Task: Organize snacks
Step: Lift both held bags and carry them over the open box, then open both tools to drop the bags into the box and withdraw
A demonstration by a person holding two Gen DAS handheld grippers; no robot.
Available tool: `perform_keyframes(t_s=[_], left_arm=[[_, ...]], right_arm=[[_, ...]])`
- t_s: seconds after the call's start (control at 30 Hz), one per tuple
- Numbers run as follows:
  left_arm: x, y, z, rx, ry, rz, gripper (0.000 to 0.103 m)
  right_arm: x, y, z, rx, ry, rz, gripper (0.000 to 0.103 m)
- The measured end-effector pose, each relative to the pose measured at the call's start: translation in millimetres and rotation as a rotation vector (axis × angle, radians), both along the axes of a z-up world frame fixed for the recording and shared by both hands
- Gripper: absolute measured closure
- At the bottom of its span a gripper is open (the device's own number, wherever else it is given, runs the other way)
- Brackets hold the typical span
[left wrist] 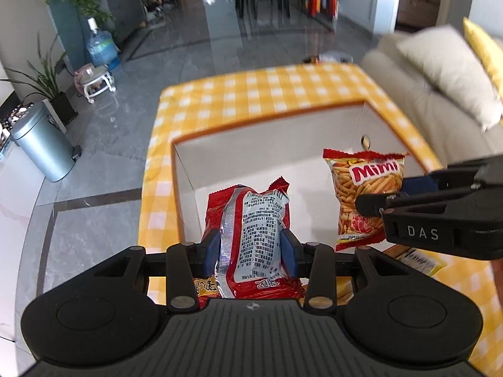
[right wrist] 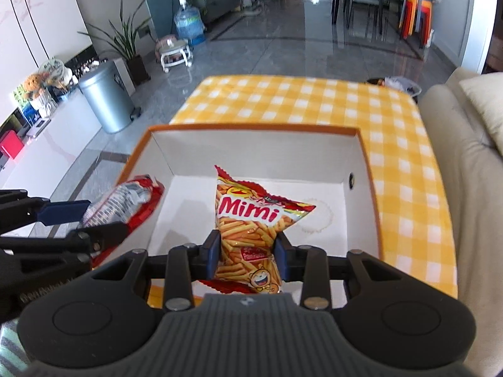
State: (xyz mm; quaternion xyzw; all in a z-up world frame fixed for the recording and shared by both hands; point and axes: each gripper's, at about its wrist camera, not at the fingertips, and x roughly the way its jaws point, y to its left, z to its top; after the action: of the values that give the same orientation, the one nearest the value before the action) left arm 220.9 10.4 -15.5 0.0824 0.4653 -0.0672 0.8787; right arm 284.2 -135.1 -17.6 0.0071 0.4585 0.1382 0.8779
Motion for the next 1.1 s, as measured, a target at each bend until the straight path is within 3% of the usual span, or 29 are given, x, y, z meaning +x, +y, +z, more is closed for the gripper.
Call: perform_keyframes(t_s=[0.13, 0.5, 0.87, 1.1], left_arm=[[13.2, -3.7, -17.0, 0.037, 0.044, -0.011, 0.056], [30.0, -20.2, -51.2, 0.136, 0.138, -0.057, 0.057], [33.2, -22.6, -62.6, 0.149, 0.179, -0.045, 0.055], [34.8, -23.7, -60.1, 0.158, 0.172, -0.036, 0.048]], right_arm=[[15.1, 1.1, -21.4, -0.013, 0.072, 0.029, 0.07], [44.9, -8.8, -76.9, 0.005, 0.256, -0.031, 0.071], [52.9, -5.1, -90.9, -0.01, 0.329, -0.015, 0.069], [48.7, -3.2, -89.6, -0.022, 0.332, -0.01, 0.067]])
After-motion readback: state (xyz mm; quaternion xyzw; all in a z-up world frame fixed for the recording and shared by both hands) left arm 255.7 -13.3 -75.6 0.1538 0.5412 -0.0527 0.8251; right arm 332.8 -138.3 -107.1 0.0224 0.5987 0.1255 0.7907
